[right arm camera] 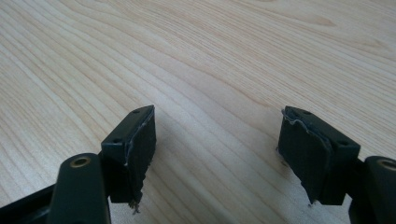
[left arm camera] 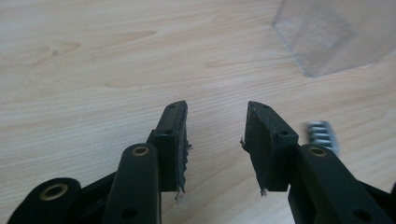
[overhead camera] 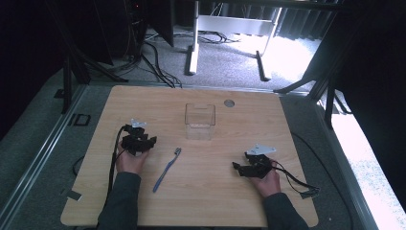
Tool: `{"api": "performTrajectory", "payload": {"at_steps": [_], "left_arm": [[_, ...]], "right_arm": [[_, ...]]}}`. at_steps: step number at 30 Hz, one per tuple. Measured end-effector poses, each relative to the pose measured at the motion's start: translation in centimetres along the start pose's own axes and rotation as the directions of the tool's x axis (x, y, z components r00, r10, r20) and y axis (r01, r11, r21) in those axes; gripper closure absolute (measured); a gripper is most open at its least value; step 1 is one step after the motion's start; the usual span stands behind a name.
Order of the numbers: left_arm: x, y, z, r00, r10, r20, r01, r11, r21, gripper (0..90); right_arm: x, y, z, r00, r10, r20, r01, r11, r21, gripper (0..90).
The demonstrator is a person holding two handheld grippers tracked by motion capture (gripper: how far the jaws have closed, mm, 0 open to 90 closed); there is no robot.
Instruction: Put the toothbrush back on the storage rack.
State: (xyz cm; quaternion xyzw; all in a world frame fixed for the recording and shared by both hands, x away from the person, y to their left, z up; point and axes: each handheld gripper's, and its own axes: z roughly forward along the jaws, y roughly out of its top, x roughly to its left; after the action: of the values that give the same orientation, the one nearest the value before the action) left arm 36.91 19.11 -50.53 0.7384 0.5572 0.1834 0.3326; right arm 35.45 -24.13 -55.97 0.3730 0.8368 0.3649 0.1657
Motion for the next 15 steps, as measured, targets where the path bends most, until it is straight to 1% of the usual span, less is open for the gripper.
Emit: {"api": "performTrajectory", "payload": {"at_steps": [3,6,7,10,13,15], "left_arm": [[-0.4,0.2,-0.7,0.9996,0.027,-0.002,-0.027,0.9996,-0.003,59.2],[-0.5,0.3,-1.2,0.9994,0.035,-0.001,-0.035,0.9993,-0.010,59.4],[-0.7,0.6,-1.7,0.9994,0.033,0.006,-0.033,0.9993,-0.016,59.5],[-1.0,1.0,-2.5,0.9987,0.049,0.015,-0.049,0.9986,-0.022,59.7],[-1.2,1.2,-2.9,0.9985,0.049,0.025,-0.048,0.9985,-0.028,59.7],[-1.4,1.2,-3.0,0.9978,0.059,0.031,-0.058,0.9980,-0.026,59.6]], "right_arm": [[0.0,0.0,0.0,1.0000,0.000,0.000,0.000,1.000,0.000,27.3],[0.0,0.0,0.0,1.0000,0.000,0.000,0.000,1.000,0.000,27.3],[0.0,0.0,0.0,1.0000,0.000,0.000,0.000,1.000,0.000,27.4],[0.0,0.0,0.0,1.0000,0.001,0.000,-0.001,1.000,-0.001,27.4],[0.0,0.0,0.0,1.0000,0.000,0.000,0.000,1.000,-0.001,27.4],[0.0,0.0,0.0,1.0000,0.000,0.000,0.000,1.000,-0.001,27.3]]}}
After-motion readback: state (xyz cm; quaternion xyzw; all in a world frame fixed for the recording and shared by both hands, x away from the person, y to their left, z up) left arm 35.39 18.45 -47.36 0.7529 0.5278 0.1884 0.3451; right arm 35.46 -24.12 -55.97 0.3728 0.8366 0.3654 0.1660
